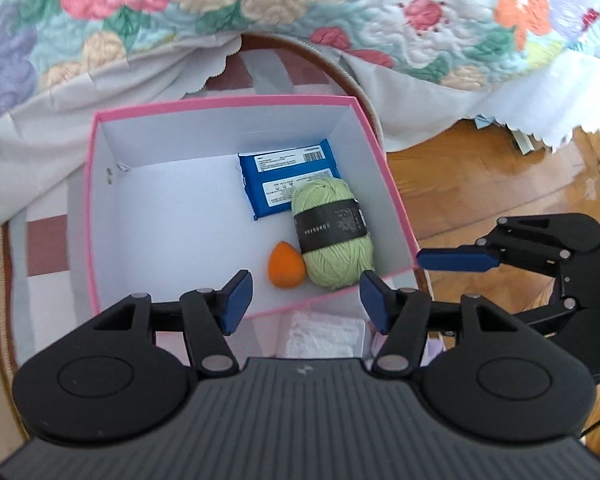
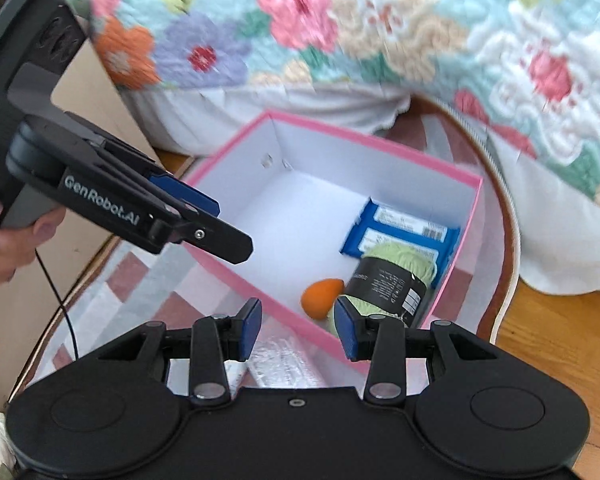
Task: Organize objects
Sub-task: 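Open the left gripper to drop the sponge beside the yarn, then withdraw the left tool and move toward the gold-capped foundation bottle, then close the left gripper around the foundation bottle, then lift the bottle with the left gripper and carry it into the box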
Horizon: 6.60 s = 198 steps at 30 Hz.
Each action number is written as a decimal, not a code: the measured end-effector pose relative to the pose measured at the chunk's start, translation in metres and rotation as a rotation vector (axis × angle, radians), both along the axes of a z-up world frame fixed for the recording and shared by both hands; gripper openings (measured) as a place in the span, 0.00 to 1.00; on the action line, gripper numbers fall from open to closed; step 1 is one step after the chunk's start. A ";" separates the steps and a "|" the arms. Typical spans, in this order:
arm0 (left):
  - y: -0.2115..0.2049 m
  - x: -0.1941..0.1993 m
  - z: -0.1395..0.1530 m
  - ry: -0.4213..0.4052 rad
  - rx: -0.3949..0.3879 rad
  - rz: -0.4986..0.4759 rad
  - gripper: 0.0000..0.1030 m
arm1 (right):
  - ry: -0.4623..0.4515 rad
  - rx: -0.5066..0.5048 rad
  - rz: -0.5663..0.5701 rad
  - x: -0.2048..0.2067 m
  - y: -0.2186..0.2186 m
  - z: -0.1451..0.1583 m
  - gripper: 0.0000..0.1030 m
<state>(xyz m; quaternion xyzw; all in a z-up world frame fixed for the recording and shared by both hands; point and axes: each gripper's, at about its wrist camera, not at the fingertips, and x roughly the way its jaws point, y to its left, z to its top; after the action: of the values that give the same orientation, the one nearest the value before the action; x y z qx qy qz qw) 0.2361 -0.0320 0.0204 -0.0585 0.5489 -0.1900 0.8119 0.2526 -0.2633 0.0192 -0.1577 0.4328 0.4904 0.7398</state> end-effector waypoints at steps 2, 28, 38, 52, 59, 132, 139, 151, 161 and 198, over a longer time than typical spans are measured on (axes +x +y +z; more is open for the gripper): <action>-0.005 -0.008 0.008 0.015 0.061 -0.020 0.58 | -0.007 0.025 0.013 -0.008 -0.008 0.008 0.45; -0.021 -0.117 0.055 -0.067 0.120 -0.074 0.81 | -0.170 0.086 0.155 -0.119 -0.060 0.066 0.88; -0.026 -0.141 0.033 -0.053 0.080 -0.062 0.85 | -0.141 0.081 0.132 -0.131 -0.067 0.035 0.88; -0.036 -0.154 -0.021 -0.114 0.044 -0.084 0.85 | -0.281 0.050 0.199 -0.162 -0.057 -0.039 0.88; -0.058 -0.161 -0.054 -0.108 -0.035 -0.090 0.86 | -0.327 0.067 0.134 -0.172 -0.055 -0.069 0.88; -0.032 -0.160 -0.092 0.103 -0.243 0.057 0.41 | 0.257 0.048 -0.177 -0.140 -0.059 -0.094 0.40; 0.000 -0.129 -0.023 0.047 -0.338 0.083 0.41 | 0.188 0.164 -0.174 -0.112 -0.044 -0.031 0.40; -0.005 -0.052 0.059 0.082 -0.111 0.017 0.40 | 0.229 0.174 -0.149 -0.042 -0.002 0.019 0.40; -0.009 0.002 0.075 0.029 0.027 -0.001 0.40 | 0.250 0.263 -0.241 0.000 0.026 0.018 0.39; 0.047 0.099 -0.132 0.175 -0.260 0.241 0.34 | 0.350 -0.006 -0.362 0.092 0.113 -0.138 0.39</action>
<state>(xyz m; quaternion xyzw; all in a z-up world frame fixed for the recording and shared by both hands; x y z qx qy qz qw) 0.3348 0.0146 -0.1111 -0.2446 0.5773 -0.1550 0.7634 0.3446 -0.1503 -0.1188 0.0075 0.5771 0.3683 0.7289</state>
